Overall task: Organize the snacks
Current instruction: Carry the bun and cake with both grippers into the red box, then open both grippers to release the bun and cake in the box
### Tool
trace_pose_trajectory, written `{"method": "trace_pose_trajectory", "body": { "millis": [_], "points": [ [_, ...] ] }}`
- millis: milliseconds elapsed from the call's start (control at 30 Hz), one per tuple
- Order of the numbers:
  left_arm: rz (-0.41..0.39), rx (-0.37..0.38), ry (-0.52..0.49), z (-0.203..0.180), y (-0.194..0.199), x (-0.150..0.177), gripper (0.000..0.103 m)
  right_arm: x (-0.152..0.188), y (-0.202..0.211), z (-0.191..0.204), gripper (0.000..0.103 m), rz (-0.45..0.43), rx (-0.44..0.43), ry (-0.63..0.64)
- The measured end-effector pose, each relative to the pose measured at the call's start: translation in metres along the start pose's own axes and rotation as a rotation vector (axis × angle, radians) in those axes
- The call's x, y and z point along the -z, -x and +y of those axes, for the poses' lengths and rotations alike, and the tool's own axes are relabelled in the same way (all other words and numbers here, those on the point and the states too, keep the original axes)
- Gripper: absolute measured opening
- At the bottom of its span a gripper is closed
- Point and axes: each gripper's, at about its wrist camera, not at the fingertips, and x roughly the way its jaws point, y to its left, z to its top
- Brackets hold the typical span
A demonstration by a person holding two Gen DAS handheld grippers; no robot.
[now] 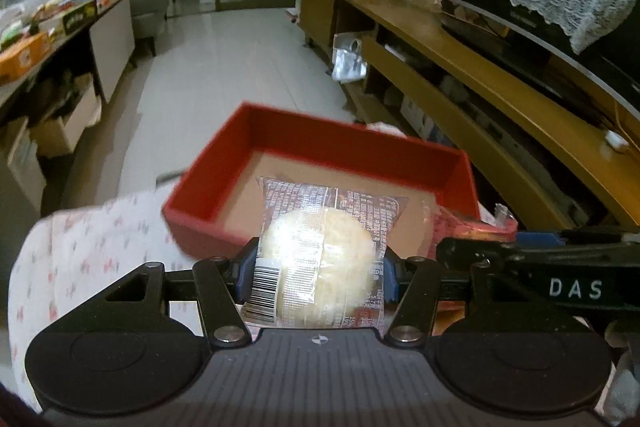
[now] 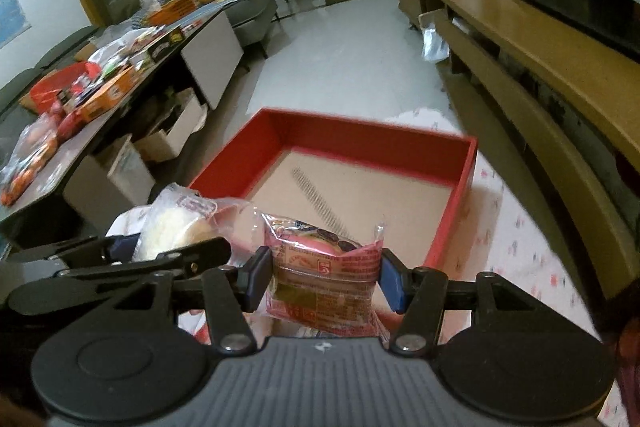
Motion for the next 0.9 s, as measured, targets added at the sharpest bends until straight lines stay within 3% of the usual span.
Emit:
{"method": "trace_pose_trajectory", "body": {
  "millis": [233,467,900],
  "points": [
    [-0.002,-0.027,-0.02,0.001,-0.06,-0.025,0.064,-0.031,-0.057,-0.023,0.064,0.038,0.042,-0.048],
    [0.062,-0.062,-0.034,0.011,-0.103,-0.016,0.064,-0.026,-0.104,-0.029,0.064,0.116,0.07,-0.026],
    [0.136,-0.079,-0.026,0.027,-0.079,0.01,0.064,-0.002,-0.101,-0.001,0.065,0.168,0.083,0.125]
  ]
}}
